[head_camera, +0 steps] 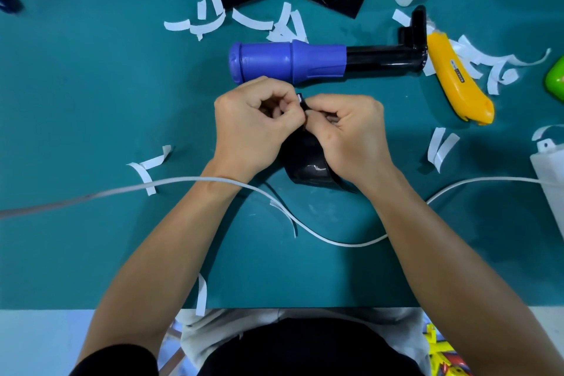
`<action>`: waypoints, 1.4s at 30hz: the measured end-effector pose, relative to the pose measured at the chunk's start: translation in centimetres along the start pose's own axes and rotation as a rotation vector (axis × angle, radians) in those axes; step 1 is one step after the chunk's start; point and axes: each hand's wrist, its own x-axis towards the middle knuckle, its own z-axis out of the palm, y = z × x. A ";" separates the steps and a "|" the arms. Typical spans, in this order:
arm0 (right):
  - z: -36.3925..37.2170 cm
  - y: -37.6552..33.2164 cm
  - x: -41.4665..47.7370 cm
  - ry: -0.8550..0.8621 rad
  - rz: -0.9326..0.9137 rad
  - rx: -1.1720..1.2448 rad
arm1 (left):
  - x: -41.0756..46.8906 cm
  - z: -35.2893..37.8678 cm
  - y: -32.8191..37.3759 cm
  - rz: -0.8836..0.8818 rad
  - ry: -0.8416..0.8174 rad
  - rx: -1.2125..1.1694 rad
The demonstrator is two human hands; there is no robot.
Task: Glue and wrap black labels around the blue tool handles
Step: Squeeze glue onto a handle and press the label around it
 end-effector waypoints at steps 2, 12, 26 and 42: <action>-0.1 -0.1 0.0 -0.002 0.022 0.023 | 0.1 0.0 0.1 -0.015 0.000 -0.025; -0.2 0.0 0.0 -0.001 0.058 0.070 | 0.0 0.1 0.0 -0.026 0.018 -0.065; -0.6 -0.2 -0.4 -0.028 0.062 0.243 | 0.1 -0.7 0.2 0.109 0.060 0.105; -2.2 -0.3 0.5 0.287 0.272 0.363 | 0.2 -0.6 0.0 -0.184 -0.162 -0.337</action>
